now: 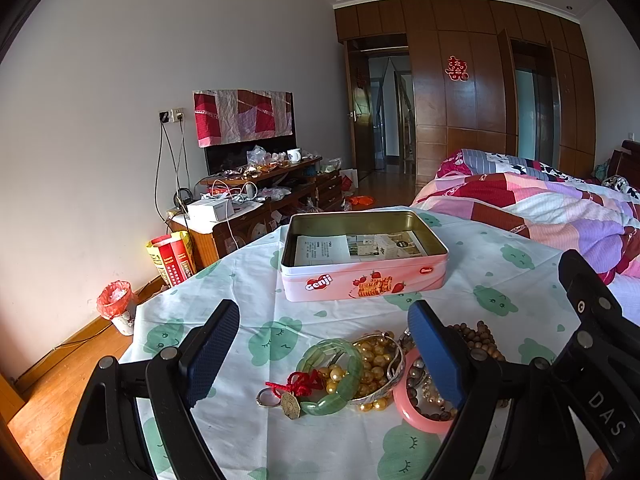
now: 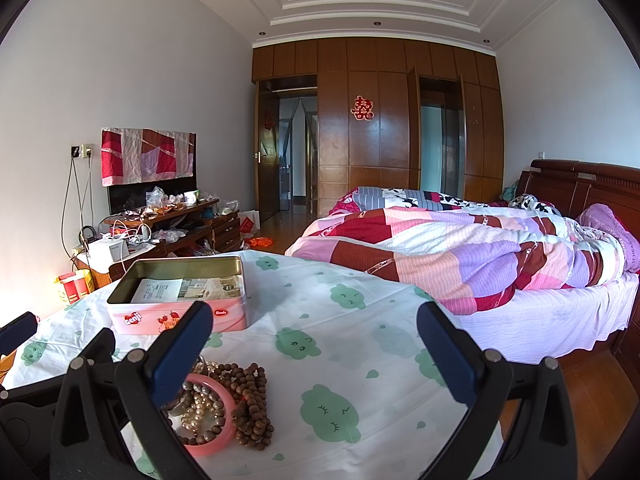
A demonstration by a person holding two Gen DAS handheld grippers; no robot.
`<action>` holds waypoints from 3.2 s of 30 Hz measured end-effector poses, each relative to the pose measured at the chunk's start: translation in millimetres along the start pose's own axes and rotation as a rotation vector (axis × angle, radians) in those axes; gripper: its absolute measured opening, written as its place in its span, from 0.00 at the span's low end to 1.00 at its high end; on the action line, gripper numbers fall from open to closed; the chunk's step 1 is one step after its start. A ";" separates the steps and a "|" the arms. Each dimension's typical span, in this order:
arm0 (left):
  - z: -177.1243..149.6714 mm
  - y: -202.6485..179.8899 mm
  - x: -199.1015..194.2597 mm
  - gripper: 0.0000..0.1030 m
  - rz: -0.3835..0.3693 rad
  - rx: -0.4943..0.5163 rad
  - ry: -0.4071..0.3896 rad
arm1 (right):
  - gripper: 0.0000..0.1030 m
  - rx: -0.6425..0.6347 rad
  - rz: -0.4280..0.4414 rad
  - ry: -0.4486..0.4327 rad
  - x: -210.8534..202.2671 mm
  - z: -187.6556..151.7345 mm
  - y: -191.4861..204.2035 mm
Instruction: Organize jewelry
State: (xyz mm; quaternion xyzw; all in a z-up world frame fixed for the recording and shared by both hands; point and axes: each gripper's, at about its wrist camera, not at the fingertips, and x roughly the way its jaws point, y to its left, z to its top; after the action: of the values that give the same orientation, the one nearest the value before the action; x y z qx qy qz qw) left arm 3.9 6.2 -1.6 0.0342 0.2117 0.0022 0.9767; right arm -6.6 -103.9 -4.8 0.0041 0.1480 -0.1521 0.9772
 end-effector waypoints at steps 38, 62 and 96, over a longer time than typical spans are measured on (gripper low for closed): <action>-12.5 12.7 37.9 0.84 -0.044 0.010 0.234 | 1.00 0.064 0.127 0.194 35.2 -1.7 -19.0; -21.7 72.7 21.0 0.84 -0.215 0.022 0.239 | 0.55 -0.003 0.408 0.518 58.1 -22.9 -21.6; 8.5 76.7 43.7 0.09 -0.599 -0.173 0.253 | 0.55 0.053 0.396 0.483 54.1 -15.8 -22.9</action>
State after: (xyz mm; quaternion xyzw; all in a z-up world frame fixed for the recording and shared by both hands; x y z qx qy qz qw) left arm 48.0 82.9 -6.7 -0.1128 0.3311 -0.2627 0.8993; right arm 31.2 -140.9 -34.8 0.0944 0.3679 0.0430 0.9240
